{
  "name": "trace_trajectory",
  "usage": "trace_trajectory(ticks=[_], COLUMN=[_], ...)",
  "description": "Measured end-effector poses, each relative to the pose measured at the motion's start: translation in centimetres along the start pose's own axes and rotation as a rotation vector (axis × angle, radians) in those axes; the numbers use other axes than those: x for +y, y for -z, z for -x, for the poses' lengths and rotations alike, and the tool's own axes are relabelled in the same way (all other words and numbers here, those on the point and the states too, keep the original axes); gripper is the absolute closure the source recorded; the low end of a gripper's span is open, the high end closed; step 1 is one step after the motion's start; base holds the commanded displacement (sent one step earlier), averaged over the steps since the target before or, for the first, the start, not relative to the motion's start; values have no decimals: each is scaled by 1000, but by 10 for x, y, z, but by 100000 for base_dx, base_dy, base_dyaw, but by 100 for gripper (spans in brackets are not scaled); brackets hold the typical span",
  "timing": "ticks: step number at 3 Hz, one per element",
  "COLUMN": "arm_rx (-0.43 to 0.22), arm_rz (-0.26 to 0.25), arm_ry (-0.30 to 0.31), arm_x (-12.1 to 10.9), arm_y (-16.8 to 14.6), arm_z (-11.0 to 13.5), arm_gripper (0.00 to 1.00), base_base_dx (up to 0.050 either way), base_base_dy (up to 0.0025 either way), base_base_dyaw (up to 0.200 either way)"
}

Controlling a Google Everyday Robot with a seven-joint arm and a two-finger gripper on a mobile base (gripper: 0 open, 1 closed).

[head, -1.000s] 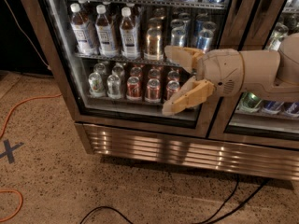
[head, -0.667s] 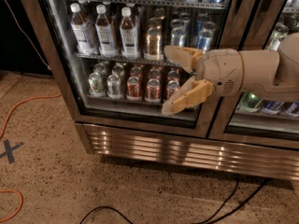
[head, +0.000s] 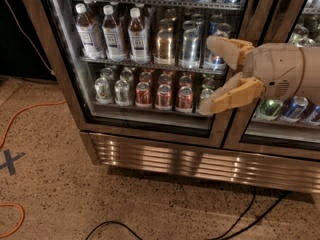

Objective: Open left fridge door

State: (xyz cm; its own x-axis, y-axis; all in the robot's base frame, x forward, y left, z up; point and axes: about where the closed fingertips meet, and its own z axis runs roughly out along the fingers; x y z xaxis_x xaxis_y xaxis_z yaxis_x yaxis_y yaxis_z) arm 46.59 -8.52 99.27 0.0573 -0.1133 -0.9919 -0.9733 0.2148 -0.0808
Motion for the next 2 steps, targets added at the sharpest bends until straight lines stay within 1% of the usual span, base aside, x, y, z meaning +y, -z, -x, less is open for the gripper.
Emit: trace_trajectory(ticks=[1,2], arm_rx=[0,0], arm_rz=[0,0], arm_ry=[0,0], arm_x=[0,0], arm_y=[0,0], arm_z=[0,0], arm_gripper=[0,0], base_base_dx=[2837,0], base_base_dy=[-230,0], base_base_dyaw=[-16201,0])
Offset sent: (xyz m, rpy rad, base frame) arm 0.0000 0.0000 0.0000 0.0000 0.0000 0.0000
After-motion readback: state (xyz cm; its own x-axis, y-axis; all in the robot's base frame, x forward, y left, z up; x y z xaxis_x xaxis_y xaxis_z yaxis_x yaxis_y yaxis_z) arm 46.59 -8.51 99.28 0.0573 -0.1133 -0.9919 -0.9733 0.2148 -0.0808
